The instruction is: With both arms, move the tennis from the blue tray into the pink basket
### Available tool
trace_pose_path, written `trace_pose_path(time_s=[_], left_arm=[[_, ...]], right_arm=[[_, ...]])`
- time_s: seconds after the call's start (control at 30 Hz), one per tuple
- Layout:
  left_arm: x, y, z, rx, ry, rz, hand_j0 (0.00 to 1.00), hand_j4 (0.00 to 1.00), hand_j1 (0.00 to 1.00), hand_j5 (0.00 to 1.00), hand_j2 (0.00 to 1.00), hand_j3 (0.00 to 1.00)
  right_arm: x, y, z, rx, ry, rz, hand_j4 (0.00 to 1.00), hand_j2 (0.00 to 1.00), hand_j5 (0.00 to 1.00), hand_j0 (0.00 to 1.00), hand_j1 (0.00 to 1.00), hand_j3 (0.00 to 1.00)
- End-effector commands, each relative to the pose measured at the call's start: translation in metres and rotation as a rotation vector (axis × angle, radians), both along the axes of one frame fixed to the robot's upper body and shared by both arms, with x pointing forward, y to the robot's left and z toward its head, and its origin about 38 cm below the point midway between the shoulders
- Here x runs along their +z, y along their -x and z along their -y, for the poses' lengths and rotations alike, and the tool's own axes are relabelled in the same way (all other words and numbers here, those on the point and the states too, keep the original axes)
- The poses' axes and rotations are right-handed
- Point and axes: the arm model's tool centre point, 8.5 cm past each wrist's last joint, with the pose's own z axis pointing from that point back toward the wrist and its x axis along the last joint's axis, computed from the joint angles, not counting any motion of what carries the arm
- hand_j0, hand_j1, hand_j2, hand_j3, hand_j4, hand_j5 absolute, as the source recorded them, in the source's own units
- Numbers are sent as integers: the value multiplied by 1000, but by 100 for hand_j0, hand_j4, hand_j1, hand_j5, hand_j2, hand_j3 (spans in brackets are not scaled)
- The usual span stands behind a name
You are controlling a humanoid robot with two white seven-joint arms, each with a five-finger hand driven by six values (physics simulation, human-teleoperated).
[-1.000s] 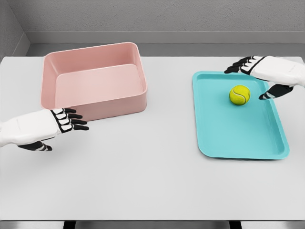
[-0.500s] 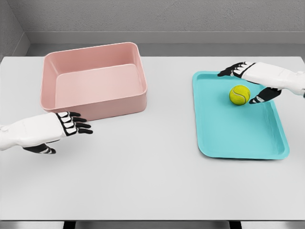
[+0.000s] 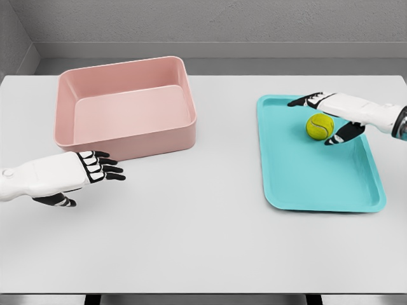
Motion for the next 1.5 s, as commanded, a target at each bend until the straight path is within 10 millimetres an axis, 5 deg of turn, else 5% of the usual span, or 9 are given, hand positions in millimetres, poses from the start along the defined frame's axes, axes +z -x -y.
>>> trace_pose_path(time_s=[0.0,0.87,1.47], left_arm=[[1,0,0,3,4,-2,100,100,100,100,100,100],[-4,1,4,-6,4,-17,100,100,100,100,100,100],[-4,0,4,-6,4,-15,100,100,100,100,100,100]], right_arm=[[-8,-2,2,-19,-18,-21,100,100,100,100,100,100],[-38,-11,20,-111,-38,-110,100,100,100,100,100,100],[-39,-23,23,-148,-63,-120,100,100,100,100,100,100]])
